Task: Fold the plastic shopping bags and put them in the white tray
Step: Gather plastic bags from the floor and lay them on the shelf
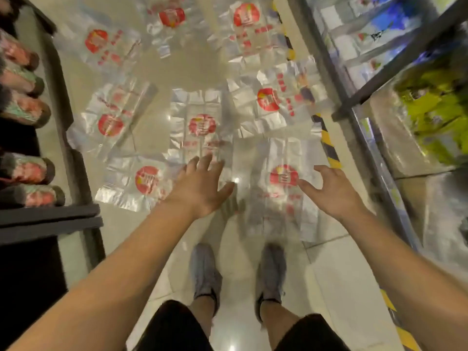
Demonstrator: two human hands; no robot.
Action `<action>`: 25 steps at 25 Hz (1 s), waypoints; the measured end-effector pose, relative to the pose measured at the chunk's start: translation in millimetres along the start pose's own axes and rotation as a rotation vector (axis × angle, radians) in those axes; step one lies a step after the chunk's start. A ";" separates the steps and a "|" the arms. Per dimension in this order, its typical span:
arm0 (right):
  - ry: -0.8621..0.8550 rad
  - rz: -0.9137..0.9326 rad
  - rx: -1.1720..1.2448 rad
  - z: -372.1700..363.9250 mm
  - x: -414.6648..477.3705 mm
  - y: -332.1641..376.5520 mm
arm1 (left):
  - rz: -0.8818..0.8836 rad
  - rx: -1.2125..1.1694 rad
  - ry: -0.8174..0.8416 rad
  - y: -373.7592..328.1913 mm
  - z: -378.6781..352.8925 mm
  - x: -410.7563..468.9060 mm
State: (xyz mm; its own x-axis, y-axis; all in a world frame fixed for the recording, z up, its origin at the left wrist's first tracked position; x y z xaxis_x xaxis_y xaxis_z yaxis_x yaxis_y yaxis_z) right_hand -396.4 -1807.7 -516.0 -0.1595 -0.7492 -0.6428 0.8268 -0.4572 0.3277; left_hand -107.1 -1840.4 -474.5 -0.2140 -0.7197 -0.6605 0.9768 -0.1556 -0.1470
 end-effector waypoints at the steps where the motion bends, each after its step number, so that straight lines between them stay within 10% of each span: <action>1: 0.005 -0.025 0.000 -18.6 29.6 -15.2 | -0.021 0.044 -0.008 2.2 -18.1 34.3; 13: -0.176 -0.495 0.082 -184.7 270.6 -213.0 | -0.286 0.572 0.032 62.3 -179.3 275.0; 25: -0.155 -0.215 0.126 -176.1 292.1 -151.9 | -0.427 0.764 -0.186 36.0 -141.0 369.6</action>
State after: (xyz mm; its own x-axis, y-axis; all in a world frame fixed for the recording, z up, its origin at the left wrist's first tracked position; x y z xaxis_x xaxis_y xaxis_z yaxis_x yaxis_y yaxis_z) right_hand -473.6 -1872.7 -875.5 -0.4120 -0.6888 -0.5965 0.6935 -0.6617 0.2851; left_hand -151.4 -2016.6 -827.7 -0.6205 -0.5851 -0.5221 0.5641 -0.7955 0.2211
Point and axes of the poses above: each hand's wrist, its own x-axis towards the middle knuckle, its own z-axis out of the back of the hand, y = z × x, the point moved 6 cm from there along x, towards the middle knuckle, and after that the axes turned 4 degrees about y, right-handed, at the moved point
